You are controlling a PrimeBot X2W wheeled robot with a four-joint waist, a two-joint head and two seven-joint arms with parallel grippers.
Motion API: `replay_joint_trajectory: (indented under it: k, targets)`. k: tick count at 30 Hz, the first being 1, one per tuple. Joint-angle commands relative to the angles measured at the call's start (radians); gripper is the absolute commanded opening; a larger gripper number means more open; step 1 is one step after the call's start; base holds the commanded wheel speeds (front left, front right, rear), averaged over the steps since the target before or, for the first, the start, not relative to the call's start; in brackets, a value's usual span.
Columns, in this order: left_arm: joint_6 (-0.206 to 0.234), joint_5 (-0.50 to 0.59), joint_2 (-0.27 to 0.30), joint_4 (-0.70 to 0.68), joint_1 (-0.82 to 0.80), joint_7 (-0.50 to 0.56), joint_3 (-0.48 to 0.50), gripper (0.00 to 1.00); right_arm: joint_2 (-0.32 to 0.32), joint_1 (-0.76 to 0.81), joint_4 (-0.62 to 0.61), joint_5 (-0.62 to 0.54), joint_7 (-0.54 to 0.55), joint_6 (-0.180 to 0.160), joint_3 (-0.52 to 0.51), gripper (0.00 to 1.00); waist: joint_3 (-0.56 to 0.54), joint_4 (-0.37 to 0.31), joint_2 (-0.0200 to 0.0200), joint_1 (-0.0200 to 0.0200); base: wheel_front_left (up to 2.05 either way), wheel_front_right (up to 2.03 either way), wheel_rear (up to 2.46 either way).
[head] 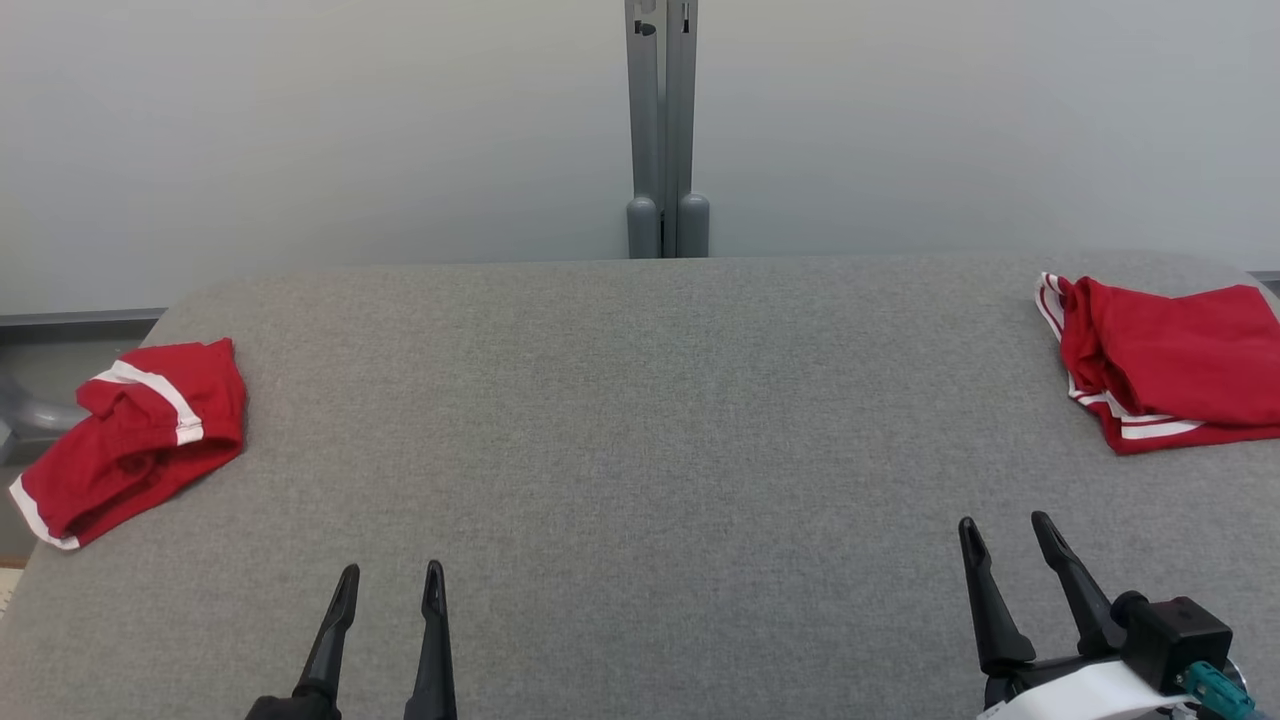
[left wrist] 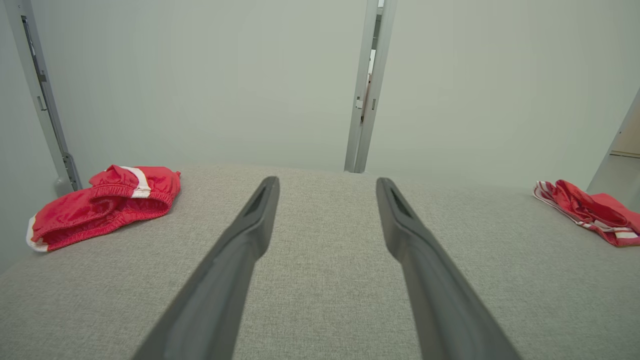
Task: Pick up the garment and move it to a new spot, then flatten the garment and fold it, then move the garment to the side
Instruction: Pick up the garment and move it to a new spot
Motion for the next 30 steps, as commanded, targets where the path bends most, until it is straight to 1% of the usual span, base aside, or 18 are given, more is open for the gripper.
replay_joint_trajectory:
  k: [1, 13, 17, 23, 30]
  targets:
    - [0.002, 0.001, 0.0, 0.002, 0.005, 0.0, 0.001, 1.0, -0.004, 0.013, 0.0, -0.004, -0.002, -0.001, -0.001, 1.0, 0.0, 0.002, 0.0, 0.0001, 0.0, 0.0, 0.0]
    - [-0.006, 0.005, 0.0, 0.001, 0.004, 0.0, 0.008, 1.0, -0.004, 0.02, 0.012, -0.005, -0.002, -0.001, 0.007, 1.0, 0.007, 0.016, 0.0, 0.0001, 0.0, 0.0, 0.0]
    - [-0.006, 0.011, 0.0, 0.006, -0.007, 0.0, 0.008, 1.0, -0.012, 0.016, 0.018, -0.007, -0.002, -0.001, 0.028, 1.0, 0.013, 0.04, 0.0, 0.0001, 0.0, 0.0, 0.0]
    - [-0.009, 0.022, 0.001, 0.013, -0.023, 0.0, 0.01, 1.0, -0.004, 0.001, 0.019, 0.011, -0.002, -0.001, 0.068, 1.0, 0.025, 0.139, 0.0, 0.0001, 0.0, 0.0, 0.0]
    - [-0.017, 0.034, 0.001, 0.01, -0.029, 0.0, 0.024, 1.0, 0.011, -0.008, 0.016, 0.012, -0.002, -0.001, 0.086, 1.0, 0.04, 0.305, 0.0, 0.0001, 0.0, 0.0, 0.0]
